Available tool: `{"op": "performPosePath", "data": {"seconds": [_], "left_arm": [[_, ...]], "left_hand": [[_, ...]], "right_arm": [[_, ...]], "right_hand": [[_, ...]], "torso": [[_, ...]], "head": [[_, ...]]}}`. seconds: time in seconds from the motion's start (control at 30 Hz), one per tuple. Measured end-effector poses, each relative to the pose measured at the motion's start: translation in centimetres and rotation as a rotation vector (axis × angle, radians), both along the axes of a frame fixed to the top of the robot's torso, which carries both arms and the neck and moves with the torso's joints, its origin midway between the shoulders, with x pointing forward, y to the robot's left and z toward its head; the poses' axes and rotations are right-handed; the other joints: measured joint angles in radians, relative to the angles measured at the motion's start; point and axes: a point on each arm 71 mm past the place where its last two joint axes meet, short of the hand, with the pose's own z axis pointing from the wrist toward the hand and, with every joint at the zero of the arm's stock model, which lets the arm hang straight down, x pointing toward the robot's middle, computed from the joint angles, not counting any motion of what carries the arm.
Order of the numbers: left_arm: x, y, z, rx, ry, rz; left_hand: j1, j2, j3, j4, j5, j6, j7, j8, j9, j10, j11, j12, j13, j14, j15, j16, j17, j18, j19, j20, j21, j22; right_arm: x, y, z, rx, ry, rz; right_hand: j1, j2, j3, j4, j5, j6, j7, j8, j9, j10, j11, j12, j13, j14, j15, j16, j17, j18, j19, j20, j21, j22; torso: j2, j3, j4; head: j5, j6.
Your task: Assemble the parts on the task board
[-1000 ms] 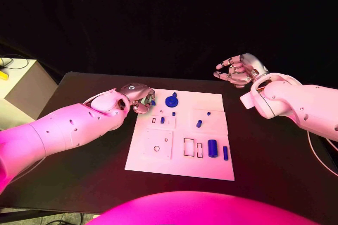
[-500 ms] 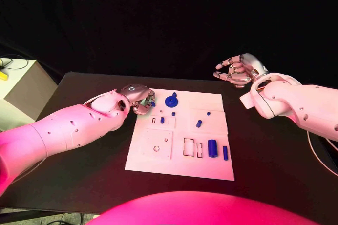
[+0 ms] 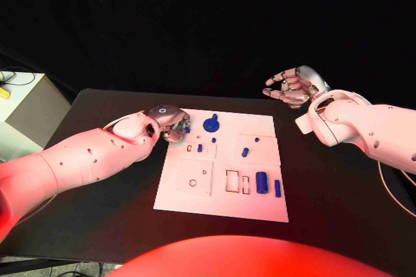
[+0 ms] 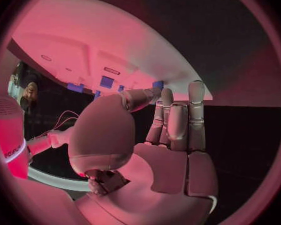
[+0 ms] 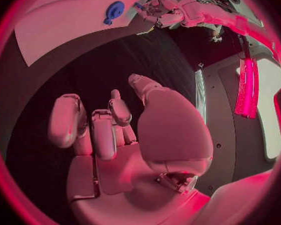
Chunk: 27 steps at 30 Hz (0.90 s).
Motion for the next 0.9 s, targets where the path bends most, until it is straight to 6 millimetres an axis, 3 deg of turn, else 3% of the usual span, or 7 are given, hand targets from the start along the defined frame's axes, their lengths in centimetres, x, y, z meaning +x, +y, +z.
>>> {"op": "performPosePath", "data": {"seconds": [0.5, 0.73, 0.9], "left_arm": [[-0.01, -0.09, -0.07, 0.006, 0.005, 0.000], [-0.07, 0.11, -0.07, 0.007, 0.003, 0.004], [-0.13, 0.21, -0.08, 0.007, 0.001, 0.006]], "left_hand": [[-0.002, 0.001, -0.003, 0.003, 0.000, -0.007, 0.000, 0.003, 0.000, 0.000, 0.000, -0.008, -0.001, 0.000, 0.000, 0.000, -0.004, 0.000, -0.007, 0.000, -0.009, -0.007], [-0.008, -0.005, -0.014, 0.003, 0.000, -0.013, 0.005, 0.021, 0.000, 0.000, 0.000, -0.012, -0.001, 0.000, 0.000, -0.004, -0.007, 0.000, -0.010, 0.002, -0.012, -0.011], [0.004, -0.026, -0.032, -0.001, 0.000, -0.016, 0.005, 0.042, 0.000, -0.004, 0.004, -0.012, -0.001, -0.004, 0.004, -0.004, -0.007, 0.000, -0.011, 0.003, -0.012, -0.011]], "right_arm": [[0.00, -0.01, 0.00, 0.000, 0.000, 0.000], [-0.01, -0.05, 0.00, 0.000, 0.000, -0.001], [-0.01, -0.06, 0.01, 0.000, 0.000, -0.001]], "right_hand": [[0.000, 0.000, -0.003, 0.003, 0.000, 0.000, 0.000, 0.005, 0.000, 0.000, 0.000, 0.000, 0.000, 0.000, 0.000, 0.000, 0.000, 0.000, 0.000, 0.000, 0.000, 0.001], [0.000, 0.000, -0.004, 0.004, 0.000, 0.000, 0.000, 0.008, 0.001, 0.000, 0.000, 0.000, 0.000, 0.000, 0.000, 0.000, 0.000, 0.000, 0.000, 0.000, 0.000, 0.001], [0.000, 0.000, -0.004, 0.004, 0.000, 0.000, 0.000, 0.008, 0.001, 0.000, 0.000, 0.000, 0.000, 0.000, 0.000, 0.000, 0.000, 0.000, 0.000, 0.000, 0.000, 0.001]], "torso": [[0.000, 0.0004, -0.0003], [0.000, 0.0004, -0.0004], [0.000, 0.0004, -0.0003]], "head": [[-0.001, 0.000], [-0.002, 0.000], [-0.002, 0.000]]}}
